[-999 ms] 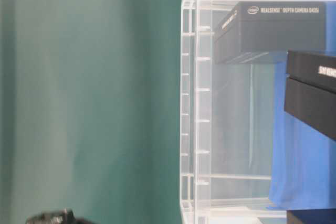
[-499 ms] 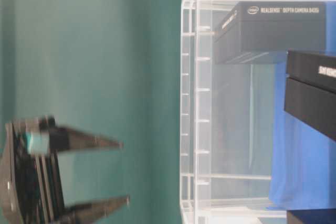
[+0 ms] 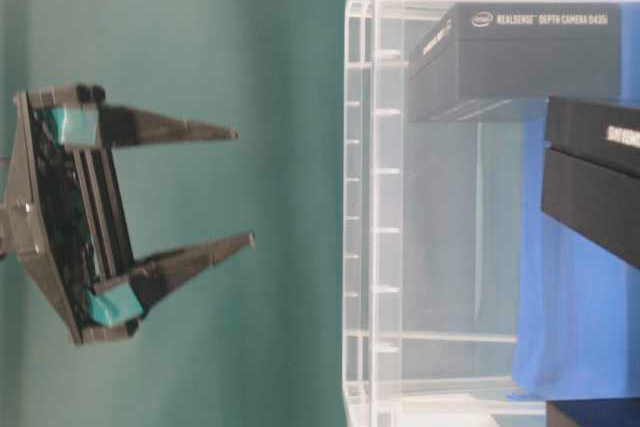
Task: Take the box out of the case with the left arm.
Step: 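Move the open left gripper over the right black box in the case, then lower the left gripper around the right box and close on it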
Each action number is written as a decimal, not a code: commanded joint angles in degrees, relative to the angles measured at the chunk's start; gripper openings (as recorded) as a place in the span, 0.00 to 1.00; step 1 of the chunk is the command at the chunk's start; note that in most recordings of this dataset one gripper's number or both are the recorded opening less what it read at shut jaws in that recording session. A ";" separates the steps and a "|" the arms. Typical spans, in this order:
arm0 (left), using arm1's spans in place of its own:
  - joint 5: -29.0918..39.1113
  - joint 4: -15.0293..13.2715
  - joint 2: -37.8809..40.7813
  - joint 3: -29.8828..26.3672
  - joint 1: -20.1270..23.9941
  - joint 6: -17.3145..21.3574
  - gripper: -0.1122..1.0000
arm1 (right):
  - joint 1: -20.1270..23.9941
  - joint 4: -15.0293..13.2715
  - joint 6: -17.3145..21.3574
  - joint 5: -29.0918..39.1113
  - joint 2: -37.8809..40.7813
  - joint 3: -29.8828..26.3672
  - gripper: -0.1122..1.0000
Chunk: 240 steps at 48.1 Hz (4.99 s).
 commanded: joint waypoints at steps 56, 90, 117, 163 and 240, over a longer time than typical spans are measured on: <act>-6.33 -0.35 11.34 -9.67 0.53 0.88 0.97 | 0.00 -0.18 -0.18 -0.35 -0.09 -0.44 0.10; -6.33 -0.35 11.43 -9.49 0.53 0.88 0.97 | 0.00 -0.18 -0.18 -0.35 -0.09 -0.35 0.10; -6.33 -0.35 11.34 -8.53 0.53 0.88 0.97 | 0.00 -0.09 -0.18 -0.26 -0.09 -0.35 0.10; -19.34 0.79 10.72 1.32 1.76 0.62 0.97 | 0.00 -0.18 -0.18 -0.35 -0.35 -0.35 0.10; -25.66 0.26 13.18 5.36 1.14 0.00 0.67 | 0.00 -0.18 -0.09 -0.35 -0.35 -0.35 0.10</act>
